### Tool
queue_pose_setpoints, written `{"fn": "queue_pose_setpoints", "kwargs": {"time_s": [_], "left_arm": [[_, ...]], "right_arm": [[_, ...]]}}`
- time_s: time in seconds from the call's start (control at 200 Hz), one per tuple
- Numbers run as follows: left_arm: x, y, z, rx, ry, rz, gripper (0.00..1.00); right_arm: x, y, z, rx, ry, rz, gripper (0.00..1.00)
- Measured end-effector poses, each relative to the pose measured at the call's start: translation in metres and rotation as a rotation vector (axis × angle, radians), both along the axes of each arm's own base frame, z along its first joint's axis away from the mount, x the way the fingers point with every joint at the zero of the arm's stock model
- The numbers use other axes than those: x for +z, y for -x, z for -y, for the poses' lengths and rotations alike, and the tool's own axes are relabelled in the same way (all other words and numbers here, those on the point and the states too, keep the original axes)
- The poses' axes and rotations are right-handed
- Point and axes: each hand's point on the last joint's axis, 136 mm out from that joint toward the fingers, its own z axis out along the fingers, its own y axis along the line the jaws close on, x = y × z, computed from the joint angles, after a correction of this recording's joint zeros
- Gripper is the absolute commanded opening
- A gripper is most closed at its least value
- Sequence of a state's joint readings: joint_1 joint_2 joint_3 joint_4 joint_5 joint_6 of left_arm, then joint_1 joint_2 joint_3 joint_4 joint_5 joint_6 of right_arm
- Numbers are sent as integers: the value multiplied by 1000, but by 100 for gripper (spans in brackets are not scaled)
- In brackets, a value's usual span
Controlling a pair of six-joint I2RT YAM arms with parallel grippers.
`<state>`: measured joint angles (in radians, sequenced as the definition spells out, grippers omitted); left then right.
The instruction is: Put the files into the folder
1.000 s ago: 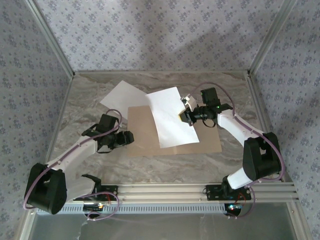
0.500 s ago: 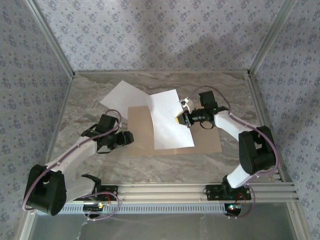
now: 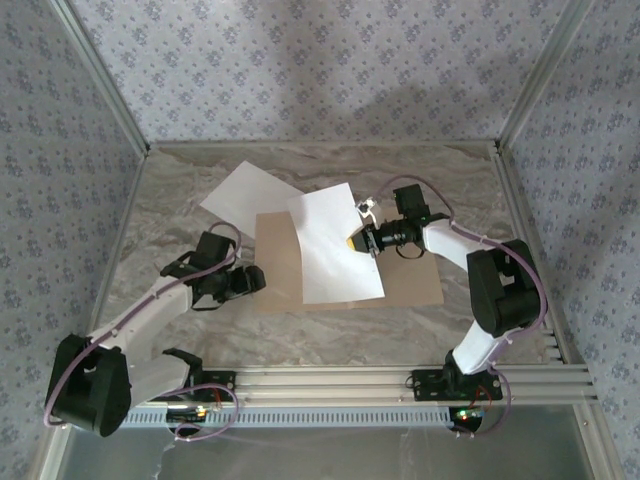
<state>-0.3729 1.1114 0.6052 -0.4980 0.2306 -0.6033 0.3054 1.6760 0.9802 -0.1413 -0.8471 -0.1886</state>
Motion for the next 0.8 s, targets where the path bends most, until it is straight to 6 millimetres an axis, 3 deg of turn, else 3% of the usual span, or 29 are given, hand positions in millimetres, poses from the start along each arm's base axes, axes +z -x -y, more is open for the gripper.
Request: {"fn": "queue_pose_setpoints", "kwargs": {"time_s": [0.8], "left_arm": [[-7, 2, -4, 6, -22, -20, 70]], "right_arm": [[-9, -14, -10, -18, -63, -48, 0]]}}
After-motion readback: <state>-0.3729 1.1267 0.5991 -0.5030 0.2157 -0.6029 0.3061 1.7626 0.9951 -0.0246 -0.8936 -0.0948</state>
